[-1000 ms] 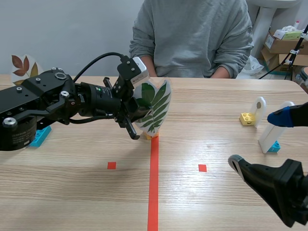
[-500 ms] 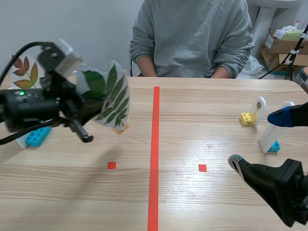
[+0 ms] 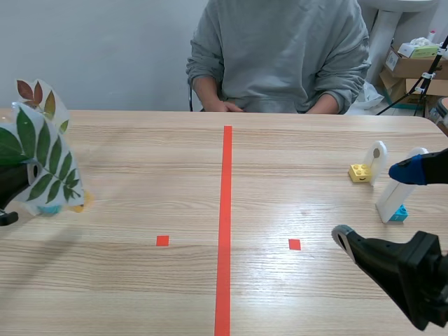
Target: Do the leaf sorting experiment
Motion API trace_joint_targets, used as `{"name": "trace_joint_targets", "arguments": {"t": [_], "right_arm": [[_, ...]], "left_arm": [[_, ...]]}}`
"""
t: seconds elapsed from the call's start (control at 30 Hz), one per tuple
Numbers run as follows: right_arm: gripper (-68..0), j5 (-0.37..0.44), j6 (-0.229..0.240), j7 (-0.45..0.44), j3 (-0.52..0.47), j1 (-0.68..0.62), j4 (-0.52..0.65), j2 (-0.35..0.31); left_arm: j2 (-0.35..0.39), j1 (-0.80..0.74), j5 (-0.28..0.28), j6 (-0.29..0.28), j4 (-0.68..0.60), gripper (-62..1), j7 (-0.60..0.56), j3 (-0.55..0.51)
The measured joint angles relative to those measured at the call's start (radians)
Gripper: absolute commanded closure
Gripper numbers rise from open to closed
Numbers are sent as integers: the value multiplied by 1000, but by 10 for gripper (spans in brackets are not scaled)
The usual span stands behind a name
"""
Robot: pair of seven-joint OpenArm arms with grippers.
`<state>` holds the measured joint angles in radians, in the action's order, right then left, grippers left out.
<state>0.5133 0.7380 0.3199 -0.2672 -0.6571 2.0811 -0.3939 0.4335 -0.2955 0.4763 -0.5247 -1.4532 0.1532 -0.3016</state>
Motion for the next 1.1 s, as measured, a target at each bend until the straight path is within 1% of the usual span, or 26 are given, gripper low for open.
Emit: {"name": "trace_joint_targets", "arguments": {"t": [0.2,0.3,0.37,0.53,0.6,0.63,0.7,0.8,0.87,0.93,0.97,1.1], "right_arm": [[-667,0,0,0,0,0,0,0],[-667,0,0,0,0,0,0,0],[-667,0,0,0,0,0,0,0],[-667,0,0,0,0,0,0,0],[-667,0,0,0,0,0,0,0],[-667,0,0,0,0,0,0,0],[-667,0,0,0,0,0,0,0],[-667,0,0,0,0,0,0,0],[-667,0,0,0,0,0,0,0],[-667,0,0,0,0,0,0,0],[-667,0,0,0,0,0,0,0],[-667,0,0,0,0,0,0,0]], "left_arm": [[26,47,-5,27,195,-40,-20,1],[34,66,-5,38,262,-40,-54,2],[35,79,-12,53,283,-40,-55,2],[35,83,-23,53,291,-41,-61,2],[35,83,-24,53,290,-61,-61,2],[35,83,-24,53,290,-91,-61,2],[35,83,-31,53,290,-185,-60,2],[35,82,-34,52,290,-367,-57,5],[35,82,-34,50,290,-466,-57,7],[35,82,-34,50,290,-531,-58,7],[35,82,-34,50,290,-552,-61,7],[35,82,-33,50,290,-610,-80,7]]}}
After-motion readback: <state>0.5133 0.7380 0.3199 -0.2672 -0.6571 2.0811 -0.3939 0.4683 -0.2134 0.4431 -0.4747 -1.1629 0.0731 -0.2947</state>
